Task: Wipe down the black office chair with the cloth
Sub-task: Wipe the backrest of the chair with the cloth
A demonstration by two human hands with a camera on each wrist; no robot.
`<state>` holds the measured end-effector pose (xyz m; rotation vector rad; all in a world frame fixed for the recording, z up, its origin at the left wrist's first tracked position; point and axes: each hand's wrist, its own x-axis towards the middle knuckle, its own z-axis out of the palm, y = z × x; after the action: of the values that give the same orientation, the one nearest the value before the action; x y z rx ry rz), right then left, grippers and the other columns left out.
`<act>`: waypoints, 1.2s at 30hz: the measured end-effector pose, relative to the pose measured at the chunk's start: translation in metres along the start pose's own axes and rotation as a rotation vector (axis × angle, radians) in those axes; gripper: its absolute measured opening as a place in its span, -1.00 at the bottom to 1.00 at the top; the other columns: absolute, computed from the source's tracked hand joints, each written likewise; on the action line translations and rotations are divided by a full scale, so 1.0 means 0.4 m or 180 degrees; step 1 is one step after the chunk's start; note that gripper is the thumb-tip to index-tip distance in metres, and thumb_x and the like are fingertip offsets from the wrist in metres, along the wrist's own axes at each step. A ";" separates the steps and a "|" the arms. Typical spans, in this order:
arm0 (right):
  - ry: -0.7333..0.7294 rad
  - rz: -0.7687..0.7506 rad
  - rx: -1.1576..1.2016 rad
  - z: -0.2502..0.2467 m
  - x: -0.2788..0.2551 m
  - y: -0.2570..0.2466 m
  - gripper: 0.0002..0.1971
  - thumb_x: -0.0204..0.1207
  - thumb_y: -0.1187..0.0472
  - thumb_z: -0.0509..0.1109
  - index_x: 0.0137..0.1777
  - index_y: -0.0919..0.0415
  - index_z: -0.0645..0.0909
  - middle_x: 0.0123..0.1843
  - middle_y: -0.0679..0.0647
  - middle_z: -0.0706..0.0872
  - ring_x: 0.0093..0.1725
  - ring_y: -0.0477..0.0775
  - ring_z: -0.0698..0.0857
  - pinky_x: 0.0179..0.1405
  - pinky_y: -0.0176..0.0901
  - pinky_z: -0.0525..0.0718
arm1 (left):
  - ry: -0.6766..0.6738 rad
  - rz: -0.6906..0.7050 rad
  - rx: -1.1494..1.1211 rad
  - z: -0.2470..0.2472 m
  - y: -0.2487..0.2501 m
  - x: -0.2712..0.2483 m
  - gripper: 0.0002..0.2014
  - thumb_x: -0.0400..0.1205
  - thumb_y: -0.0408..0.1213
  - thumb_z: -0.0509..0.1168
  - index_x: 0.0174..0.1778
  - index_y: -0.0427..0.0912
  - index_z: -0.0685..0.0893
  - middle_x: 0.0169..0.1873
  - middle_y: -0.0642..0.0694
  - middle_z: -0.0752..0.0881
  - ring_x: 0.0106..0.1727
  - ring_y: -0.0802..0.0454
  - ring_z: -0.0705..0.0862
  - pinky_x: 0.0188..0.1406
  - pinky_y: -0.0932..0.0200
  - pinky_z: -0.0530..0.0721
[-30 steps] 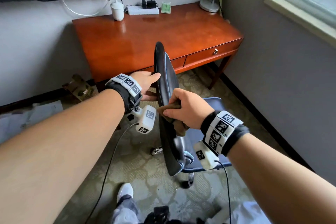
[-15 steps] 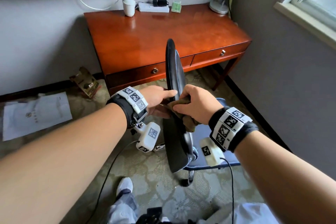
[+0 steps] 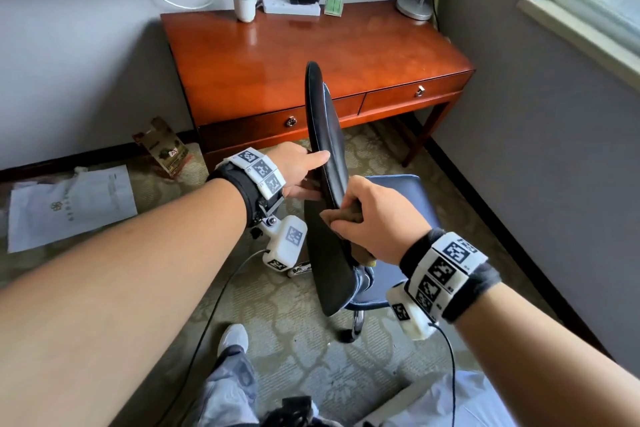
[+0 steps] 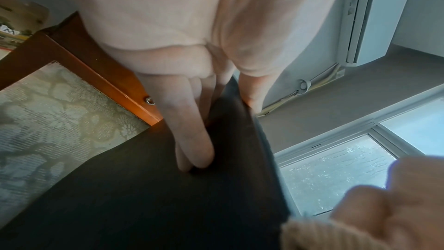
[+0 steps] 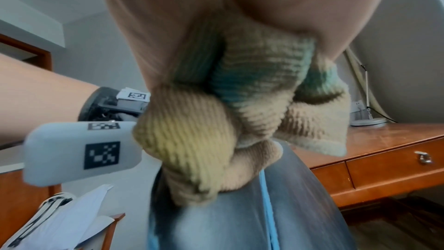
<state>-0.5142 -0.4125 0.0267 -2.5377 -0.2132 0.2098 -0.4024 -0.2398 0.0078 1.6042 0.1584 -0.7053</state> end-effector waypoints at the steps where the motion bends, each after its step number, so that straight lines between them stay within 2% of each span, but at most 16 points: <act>1: -0.0001 -0.0036 0.0010 0.002 -0.012 0.001 -0.70 0.53 0.25 0.56 -0.11 0.11 0.42 -0.37 -0.46 0.69 -0.25 -0.61 0.65 -0.38 -0.47 0.43 | 0.0056 0.0007 0.0028 0.001 -0.006 -0.002 -0.56 0.71 -0.06 0.48 0.27 -0.40 0.67 0.10 -0.40 0.85 0.02 -0.32 0.91 0.06 -0.30 0.88; 4: 0.0083 -0.0129 -0.0044 0.019 -0.057 0.008 -0.69 0.54 0.25 0.56 -0.11 0.14 0.40 -0.33 -0.47 0.64 -0.25 -0.65 0.62 -0.36 -0.51 0.43 | 0.0150 0.0069 0.0156 0.009 -0.016 0.007 -0.40 0.59 0.06 0.56 0.28 -0.41 0.67 0.14 -0.40 0.83 0.10 -0.37 0.88 0.06 -0.34 0.88; 7: 0.0338 -0.0199 -0.0064 0.044 -0.107 0.021 -0.66 0.51 0.22 0.59 -0.12 0.10 0.40 -0.29 -0.50 0.60 -0.19 -0.62 0.62 -0.32 -0.53 0.46 | 0.0254 0.0141 0.0243 0.024 -0.003 -0.011 -0.65 0.81 -0.16 0.36 0.35 -0.38 0.65 0.16 -0.35 0.82 0.09 -0.25 0.90 0.02 -0.17 0.91; 10: 0.0448 -0.0121 -0.0066 0.059 -0.136 0.033 -0.64 0.52 0.12 0.60 -0.13 0.01 0.38 -0.26 -0.40 0.66 -0.24 -0.40 0.66 -0.33 -0.46 0.48 | 0.0273 0.0128 0.0293 0.027 0.005 -0.016 -0.67 0.82 -0.23 0.34 0.39 -0.39 0.66 0.19 -0.34 0.82 0.07 -0.21 0.90 0.01 -0.15 0.91; 12: 0.0227 0.0070 0.0170 0.040 -0.134 0.042 -0.64 0.50 0.12 0.61 -0.16 0.00 0.40 -0.26 -0.32 0.76 -0.34 -0.37 0.68 -0.36 -0.37 0.55 | 0.0255 0.0156 0.0288 0.027 0.009 -0.019 -0.68 0.81 -0.24 0.35 0.40 -0.36 0.65 0.22 -0.34 0.81 0.08 -0.21 0.90 0.02 -0.17 0.91; 14: 0.0150 0.0278 0.0398 -0.008 -0.122 0.046 -0.68 0.47 0.10 0.65 -0.17 0.00 0.49 -0.25 -0.10 0.79 -0.43 -0.30 0.67 -0.48 -0.34 0.58 | 0.0234 0.0194 0.0263 0.029 0.016 -0.020 -0.75 0.80 -0.24 0.36 0.34 -0.30 0.66 0.24 -0.35 0.81 0.11 -0.22 0.89 0.04 -0.20 0.91; 16: 0.0522 0.0400 0.0521 -0.069 -0.100 0.054 -0.72 0.44 0.07 0.67 -0.16 0.00 0.56 -0.26 -0.06 0.73 -0.39 -0.31 0.64 -0.44 -0.44 0.54 | 0.0242 0.0237 0.0360 0.026 0.025 -0.015 -0.87 0.79 -0.26 0.39 0.19 -0.21 0.67 0.24 -0.34 0.81 0.12 -0.24 0.89 0.06 -0.21 0.90; 18: 0.0992 0.0606 0.1050 -0.119 -0.075 0.064 -0.70 0.42 -0.10 0.64 -0.09 -0.04 0.58 -0.24 -0.05 0.75 -0.35 -0.25 0.69 -0.34 -0.20 0.69 | 0.0234 0.0192 0.0483 0.018 0.041 -0.011 -0.89 0.75 -0.30 0.43 0.14 -0.20 0.66 0.23 -0.35 0.81 0.11 -0.25 0.89 0.05 -0.21 0.90; 19: 0.1162 0.0753 0.1338 -0.135 -0.062 0.069 -0.66 0.37 -0.23 0.59 -0.07 -0.11 0.57 -0.19 0.00 0.78 -0.29 -0.05 0.78 -0.32 -0.04 0.77 | 0.0227 0.0188 0.0543 0.010 0.047 -0.007 -0.87 0.72 -0.30 0.48 0.09 -0.17 0.65 0.22 -0.34 0.80 0.10 -0.27 0.89 0.03 -0.23 0.90; 21: 0.1340 0.0952 0.1652 -0.153 -0.034 0.073 -0.62 0.32 -0.40 0.48 -0.06 -0.20 0.53 -0.09 0.11 0.81 -0.23 0.27 0.82 -0.30 0.31 0.82 | 0.0203 0.0151 0.0789 -0.013 0.059 0.015 -0.66 0.50 -0.15 0.66 0.00 -0.10 0.63 0.20 -0.37 0.80 0.09 -0.34 0.88 0.02 -0.33 0.88; 22: 0.1342 0.0988 0.1852 -0.158 -0.020 0.073 -0.63 0.35 -0.39 0.47 -0.07 -0.20 0.52 -0.09 0.17 0.81 -0.27 0.33 0.80 -0.35 0.38 0.80 | 0.0196 0.0120 0.0980 -0.030 0.054 0.052 -0.52 0.33 -0.04 0.72 0.00 -0.09 0.65 0.20 -0.38 0.81 0.09 -0.36 0.88 0.02 -0.36 0.88; 24: 0.1320 0.1035 0.2412 -0.162 0.010 0.067 -0.70 0.49 -0.27 0.47 -0.06 -0.12 0.52 -0.15 0.26 0.77 -0.38 0.29 0.73 -0.48 0.30 0.73 | 0.0125 0.0090 0.1115 -0.040 0.066 0.080 -0.48 0.27 -0.04 0.72 0.02 -0.13 0.67 0.18 -0.36 0.82 0.04 -0.30 0.89 -0.02 -0.33 0.89; 27: 0.1298 0.1110 0.2841 -0.156 0.057 0.065 -0.76 0.67 -0.14 0.44 -0.02 -0.03 0.52 -0.22 0.27 0.73 -0.43 0.24 0.70 -0.49 0.13 0.69 | -0.0046 0.0130 0.1219 -0.027 0.106 0.072 -0.82 0.67 -0.29 0.53 0.08 -0.20 0.67 0.04 -0.25 0.82 -0.09 -0.10 0.88 -0.12 -0.04 0.91; 29: 0.1372 0.1225 0.2966 -0.152 0.089 0.068 -0.76 0.67 -0.14 0.44 0.00 -0.02 0.52 -0.21 0.23 0.73 -0.40 0.23 0.71 -0.47 0.14 0.71 | -0.0103 0.0075 0.1268 -0.029 0.118 0.102 -0.91 0.74 -0.34 0.45 0.02 -0.16 0.65 0.00 -0.20 0.81 -0.12 -0.07 0.87 -0.15 0.00 0.91; 33: 0.1571 0.1357 0.3164 -0.156 0.165 0.074 -0.76 0.64 -0.13 0.49 0.02 -0.03 0.54 -0.16 0.19 0.73 -0.36 0.21 0.72 -0.46 0.14 0.71 | -0.0449 -0.0122 0.1442 -0.078 0.169 0.158 -0.78 0.76 -0.37 0.41 0.29 -0.28 0.62 0.12 -0.20 0.80 0.05 -0.15 0.87 0.06 -0.18 0.89; 36: 0.1715 0.1400 0.3321 -0.163 0.215 0.071 -0.79 0.66 -0.05 0.49 0.03 -0.02 0.53 -0.21 0.13 0.72 -0.44 0.16 0.69 -0.49 0.10 0.69 | -0.0616 -0.0243 0.1459 -0.113 0.208 0.200 -0.75 0.74 -0.35 0.43 0.31 -0.28 0.60 0.18 -0.25 0.82 0.12 -0.24 0.88 0.13 -0.43 0.83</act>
<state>-0.4148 -0.4539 0.0553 -1.4803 0.5392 -0.1726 -0.2820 -0.2359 0.0370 1.9575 -0.0920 -1.0032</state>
